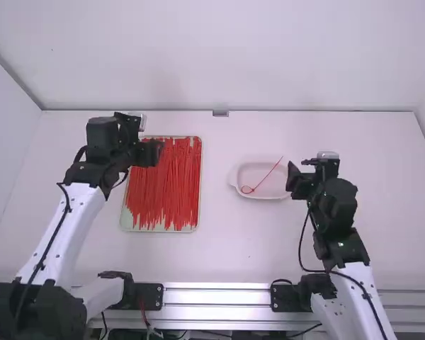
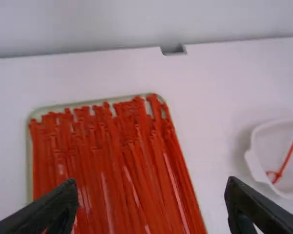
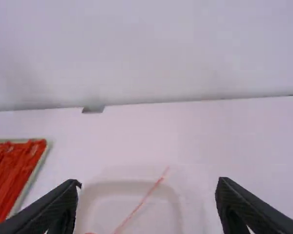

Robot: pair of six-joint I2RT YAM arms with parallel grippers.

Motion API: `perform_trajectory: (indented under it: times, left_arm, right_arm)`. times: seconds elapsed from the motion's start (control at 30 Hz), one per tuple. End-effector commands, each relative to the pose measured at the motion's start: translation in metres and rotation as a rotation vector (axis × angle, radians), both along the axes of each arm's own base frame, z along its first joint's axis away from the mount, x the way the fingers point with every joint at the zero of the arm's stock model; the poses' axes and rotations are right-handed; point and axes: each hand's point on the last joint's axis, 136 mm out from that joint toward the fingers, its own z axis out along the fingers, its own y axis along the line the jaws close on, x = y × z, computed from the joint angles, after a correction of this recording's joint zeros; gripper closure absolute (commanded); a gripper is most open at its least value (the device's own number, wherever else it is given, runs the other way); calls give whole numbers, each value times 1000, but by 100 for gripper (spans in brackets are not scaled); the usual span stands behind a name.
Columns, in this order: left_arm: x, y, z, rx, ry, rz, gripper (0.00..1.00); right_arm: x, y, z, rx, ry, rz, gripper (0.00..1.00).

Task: Fasten the cable tie

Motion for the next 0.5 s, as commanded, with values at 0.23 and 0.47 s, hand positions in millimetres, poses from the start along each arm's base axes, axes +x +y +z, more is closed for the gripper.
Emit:
perform_trajectory:
  times: [0.23,0.47]
  left_arm:
    - [-21,38,17,110,-194,196,43]
    - [-40,43,28,108,-344,230,58]
  right_arm:
    - [-31,-26,-51,-68,0,-64,47]
    - [-46,-26,-86,-68,0,-64,62]
